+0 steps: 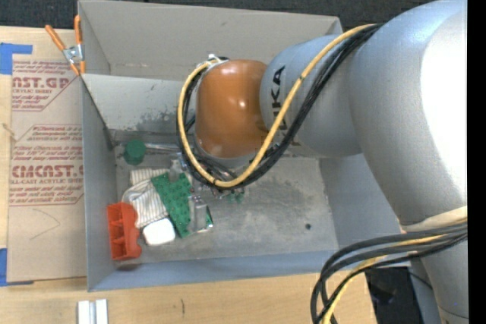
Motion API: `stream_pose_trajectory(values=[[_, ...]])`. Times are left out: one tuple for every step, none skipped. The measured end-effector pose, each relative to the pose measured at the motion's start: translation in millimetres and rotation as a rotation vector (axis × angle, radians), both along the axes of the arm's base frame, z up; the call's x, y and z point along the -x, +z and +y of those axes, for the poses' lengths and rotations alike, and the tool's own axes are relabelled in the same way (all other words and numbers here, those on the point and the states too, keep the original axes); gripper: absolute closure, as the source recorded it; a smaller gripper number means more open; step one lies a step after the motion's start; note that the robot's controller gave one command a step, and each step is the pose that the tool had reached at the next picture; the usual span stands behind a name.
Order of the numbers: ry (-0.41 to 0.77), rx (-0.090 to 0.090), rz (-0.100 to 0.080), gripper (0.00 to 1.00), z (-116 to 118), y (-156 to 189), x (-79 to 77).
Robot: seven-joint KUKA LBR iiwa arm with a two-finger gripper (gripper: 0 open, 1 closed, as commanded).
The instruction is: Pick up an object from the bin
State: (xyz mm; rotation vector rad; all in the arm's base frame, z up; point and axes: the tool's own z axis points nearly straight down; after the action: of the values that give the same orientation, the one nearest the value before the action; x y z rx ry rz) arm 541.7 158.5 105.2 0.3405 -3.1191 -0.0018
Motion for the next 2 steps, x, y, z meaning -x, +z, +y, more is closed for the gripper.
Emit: stream_pose_trajectory(values=[[0.081, -0.001, 0.000, 0.00, 4, -6, -0.4], [0.280, -0.001, 0.000, 0.00, 37, -10, 12.1]])
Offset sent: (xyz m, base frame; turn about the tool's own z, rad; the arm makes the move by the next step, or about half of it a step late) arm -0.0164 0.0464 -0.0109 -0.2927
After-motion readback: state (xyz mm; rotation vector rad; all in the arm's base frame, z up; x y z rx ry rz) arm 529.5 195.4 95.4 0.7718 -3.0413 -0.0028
